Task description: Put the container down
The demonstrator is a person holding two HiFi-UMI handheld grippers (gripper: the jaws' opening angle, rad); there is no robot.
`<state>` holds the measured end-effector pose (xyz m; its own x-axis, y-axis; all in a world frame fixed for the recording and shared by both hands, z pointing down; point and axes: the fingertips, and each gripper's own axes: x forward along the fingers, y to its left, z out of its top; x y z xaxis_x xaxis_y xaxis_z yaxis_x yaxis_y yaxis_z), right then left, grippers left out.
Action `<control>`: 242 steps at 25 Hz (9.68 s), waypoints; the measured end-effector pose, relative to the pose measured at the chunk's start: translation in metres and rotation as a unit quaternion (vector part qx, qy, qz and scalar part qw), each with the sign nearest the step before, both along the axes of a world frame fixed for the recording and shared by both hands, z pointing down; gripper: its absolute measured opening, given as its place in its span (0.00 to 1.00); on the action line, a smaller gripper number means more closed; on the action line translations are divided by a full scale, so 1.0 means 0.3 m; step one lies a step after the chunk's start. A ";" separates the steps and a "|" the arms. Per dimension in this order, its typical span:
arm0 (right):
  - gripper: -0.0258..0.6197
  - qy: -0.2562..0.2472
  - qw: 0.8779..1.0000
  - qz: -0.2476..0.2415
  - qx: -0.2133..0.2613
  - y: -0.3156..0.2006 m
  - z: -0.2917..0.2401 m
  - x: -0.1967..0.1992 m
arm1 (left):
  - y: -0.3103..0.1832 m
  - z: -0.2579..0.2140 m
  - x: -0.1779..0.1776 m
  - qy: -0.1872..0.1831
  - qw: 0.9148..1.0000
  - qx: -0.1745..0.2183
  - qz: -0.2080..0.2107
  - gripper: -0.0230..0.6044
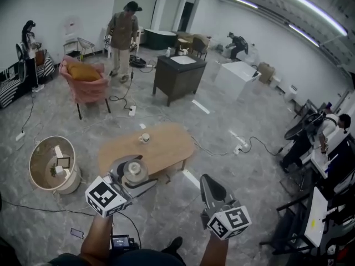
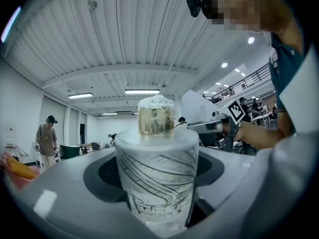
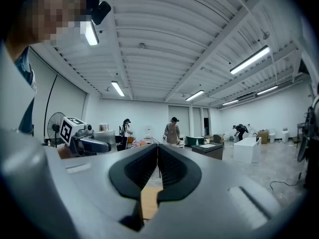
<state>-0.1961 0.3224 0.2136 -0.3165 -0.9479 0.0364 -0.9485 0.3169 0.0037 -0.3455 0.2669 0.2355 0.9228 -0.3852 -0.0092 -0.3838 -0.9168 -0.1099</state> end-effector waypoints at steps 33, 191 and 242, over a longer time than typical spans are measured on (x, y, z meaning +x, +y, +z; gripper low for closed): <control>0.06 -0.067 0.994 -0.091 0.014 -0.269 0.010 0.943 | -0.173 -0.028 0.882 -0.049 0.994 -0.001 -0.099 0.57; 0.06 -0.140 0.894 -0.014 -0.426 -2.054 1.768 1.633 | -2.342 2.690 1.527 -0.219 0.902 -0.336 -0.158 0.58; 0.05 -0.020 0.997 -0.060 -0.049 -1.804 0.099 0.972 | -1.819 0.075 0.702 0.040 0.990 0.005 -0.138 0.29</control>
